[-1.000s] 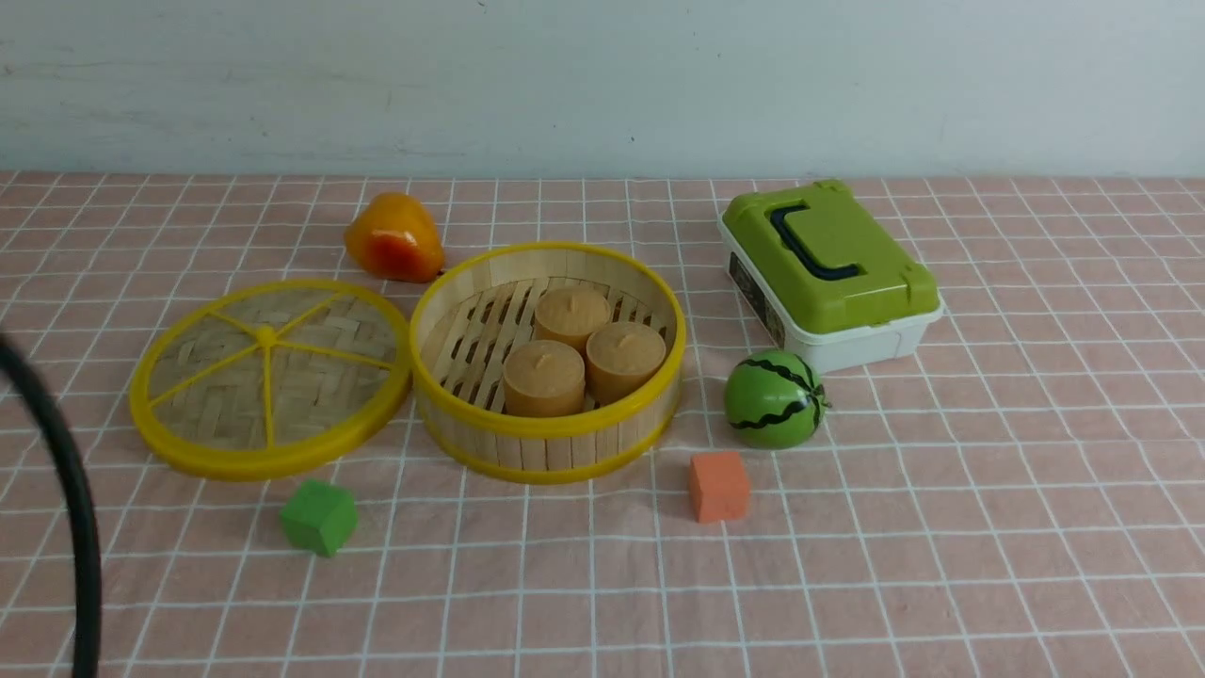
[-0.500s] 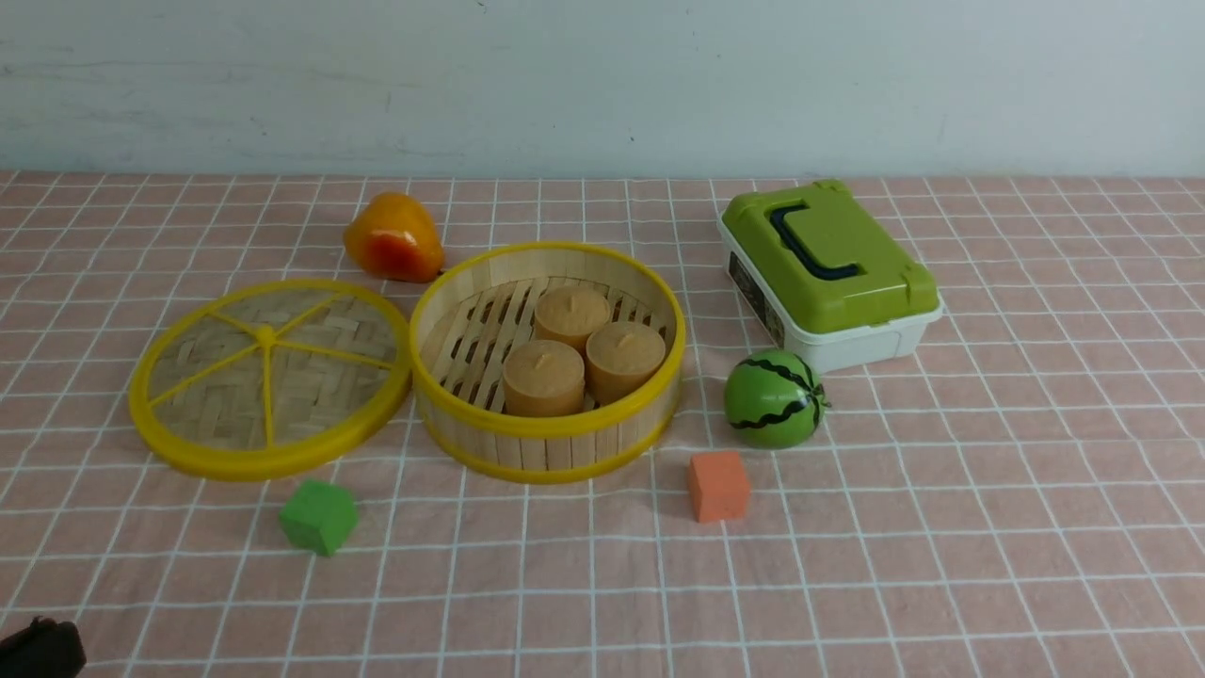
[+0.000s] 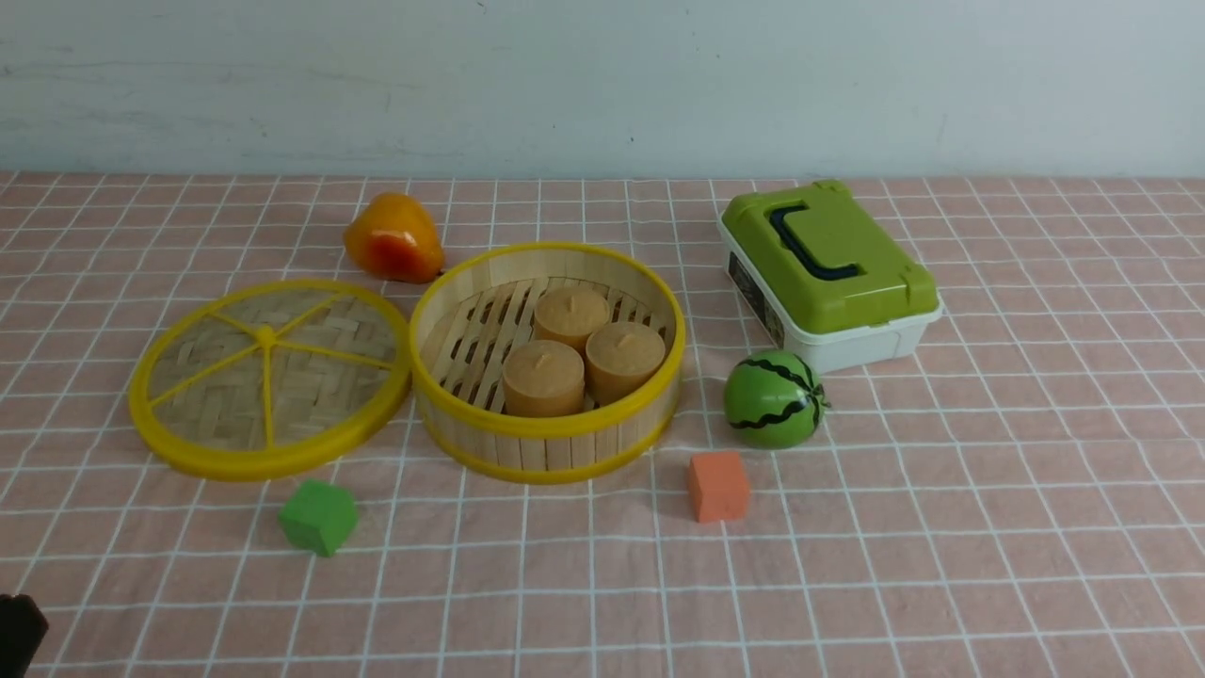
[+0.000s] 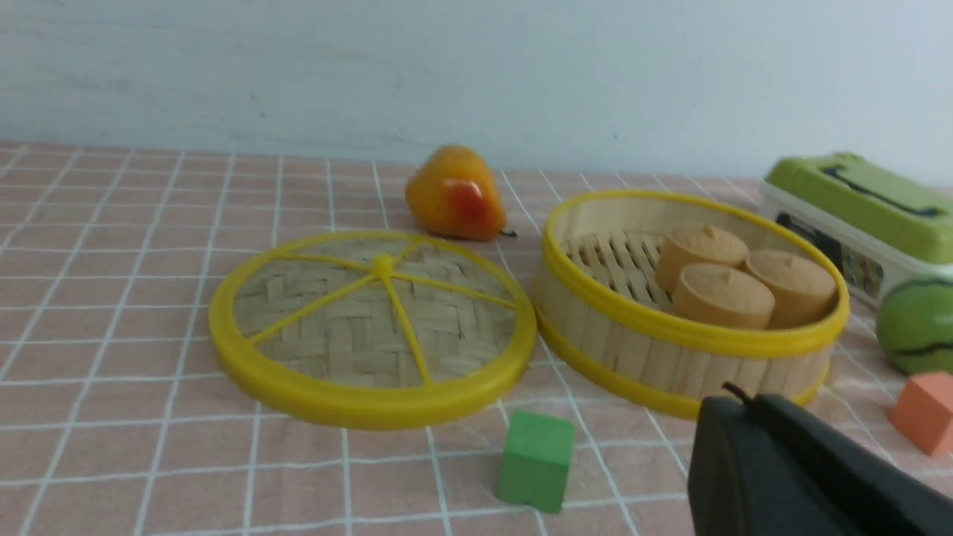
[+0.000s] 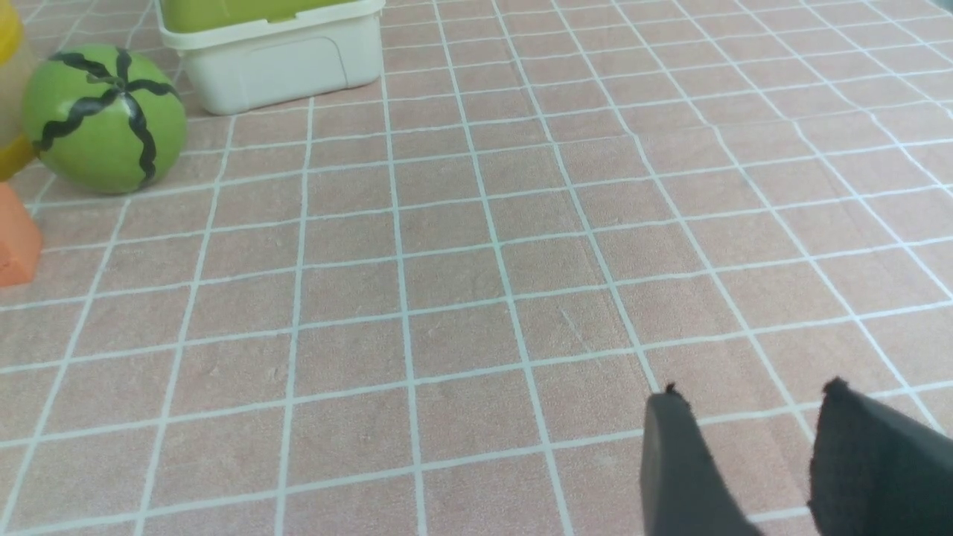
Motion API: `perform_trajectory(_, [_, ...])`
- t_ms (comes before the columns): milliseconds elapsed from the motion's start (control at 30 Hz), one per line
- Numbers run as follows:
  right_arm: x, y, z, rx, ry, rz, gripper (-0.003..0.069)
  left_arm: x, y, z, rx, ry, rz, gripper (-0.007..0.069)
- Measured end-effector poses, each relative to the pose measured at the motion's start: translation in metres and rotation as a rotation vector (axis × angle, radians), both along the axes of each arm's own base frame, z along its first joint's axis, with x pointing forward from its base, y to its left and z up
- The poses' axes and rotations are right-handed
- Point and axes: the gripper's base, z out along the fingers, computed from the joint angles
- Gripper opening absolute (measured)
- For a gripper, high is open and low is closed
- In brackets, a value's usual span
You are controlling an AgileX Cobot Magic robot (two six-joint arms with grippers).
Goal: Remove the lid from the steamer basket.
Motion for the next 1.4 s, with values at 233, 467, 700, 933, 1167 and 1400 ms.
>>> perform_trajectory(233, [0.000, 0.000, 0.000, 0.000, 0.000, 0.000, 0.0242, -0.004, 0.003, -0.024, -0.041, 0.120, 0.046, -0.0013])
perform_trajectory(467, [0.000, 0.000, 0.000, 0.000, 0.000, 0.000, 0.0242, -0.008, 0.003, -0.043, -0.033, 0.316, 0.051, -0.0013])
perform_trajectory(700, [0.000, 0.000, 0.000, 0.000, 0.000, 0.000, 0.0242, -0.008, 0.002, -0.043, -0.040, 0.318, 0.044, -0.0013])
perform_trajectory(933, [0.000, 0.000, 0.000, 0.000, 0.000, 0.000, 0.0242, -0.008, 0.002, -0.043, -0.078, 0.323, 0.046, -0.0013])
perform_trajectory(1167, [0.000, 0.000, 0.000, 0.000, 0.000, 0.000, 0.0242, -0.008, 0.002, -0.043, -0.077, 0.323, 0.047, -0.0013])
perform_trajectory(1400, [0.000, 0.000, 0.000, 0.000, 0.000, 0.000, 0.0242, -0.008, 0.002, -0.043, -0.079, 0.323, 0.048, -0.0013])
